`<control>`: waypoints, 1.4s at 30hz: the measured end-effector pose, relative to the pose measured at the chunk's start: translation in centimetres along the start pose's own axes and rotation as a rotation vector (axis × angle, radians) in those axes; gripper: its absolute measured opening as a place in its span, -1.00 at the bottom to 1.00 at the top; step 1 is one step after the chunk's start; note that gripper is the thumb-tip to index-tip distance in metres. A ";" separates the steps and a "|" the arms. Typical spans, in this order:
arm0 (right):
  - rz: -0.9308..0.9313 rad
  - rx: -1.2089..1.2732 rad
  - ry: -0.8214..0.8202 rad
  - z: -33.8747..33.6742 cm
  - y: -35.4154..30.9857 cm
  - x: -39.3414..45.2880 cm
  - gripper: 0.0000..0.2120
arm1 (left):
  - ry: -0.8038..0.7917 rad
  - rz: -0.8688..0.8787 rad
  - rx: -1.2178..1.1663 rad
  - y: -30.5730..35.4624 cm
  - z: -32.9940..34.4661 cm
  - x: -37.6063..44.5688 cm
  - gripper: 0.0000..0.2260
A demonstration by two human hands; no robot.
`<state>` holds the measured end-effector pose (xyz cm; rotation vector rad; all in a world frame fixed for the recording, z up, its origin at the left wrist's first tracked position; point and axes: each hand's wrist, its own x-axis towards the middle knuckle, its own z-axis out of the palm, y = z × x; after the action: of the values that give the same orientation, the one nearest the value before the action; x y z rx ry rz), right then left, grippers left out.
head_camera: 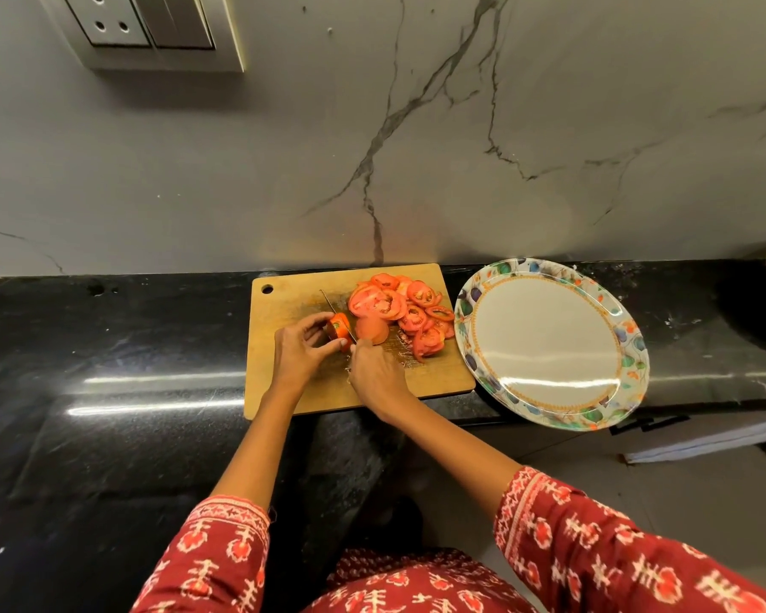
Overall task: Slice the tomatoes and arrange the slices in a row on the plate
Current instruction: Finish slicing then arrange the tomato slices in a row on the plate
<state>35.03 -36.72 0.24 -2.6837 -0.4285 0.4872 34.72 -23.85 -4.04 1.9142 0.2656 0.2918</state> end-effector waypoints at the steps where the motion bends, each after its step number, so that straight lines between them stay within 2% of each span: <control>1: 0.006 0.003 -0.009 0.1 -0.1 0.4 -0.69 | -0.004 0.001 0.005 0.0 0.0 0.0 -0.57; 7: 0.013 0.063 -0.027 1.1 1.0 -0.7 -0.68 | -0.004 -0.028 -0.010 -0.1 -0.5 -0.1 -0.56; 24: 0.003 -0.014 -0.028 1.5 1.1 0.4 -0.70 | -0.020 -0.031 0.000 0.0 -0.3 -0.1 -0.56; 31: -0.052 -0.205 0.010 2.5 3.4 -2.9 -0.72 | 0.016 -0.053 0.004 0.1 -0.5 0.1 -0.58; 36: -0.080 -0.250 0.042 2.5 3.7 -3.3 -0.74 | 0.020 -0.074 -0.016 0.1 -1.0 0.0 -0.57; 38: -0.062 -0.206 0.055 2.2 3.7 -3.2 -0.77 | 0.013 -0.070 -0.018 0.1 -1.2 -0.1 -0.57; 42: 0.004 0.023 0.080 1.0 3.1 -2.4 -0.68 | -0.013 -0.057 0.005 0.1 -1.4 -0.3 -0.56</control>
<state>33.21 -39.96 -1.28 -2.6717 -0.3923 0.3821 34.02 -22.76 -3.47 1.9097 0.3116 0.2404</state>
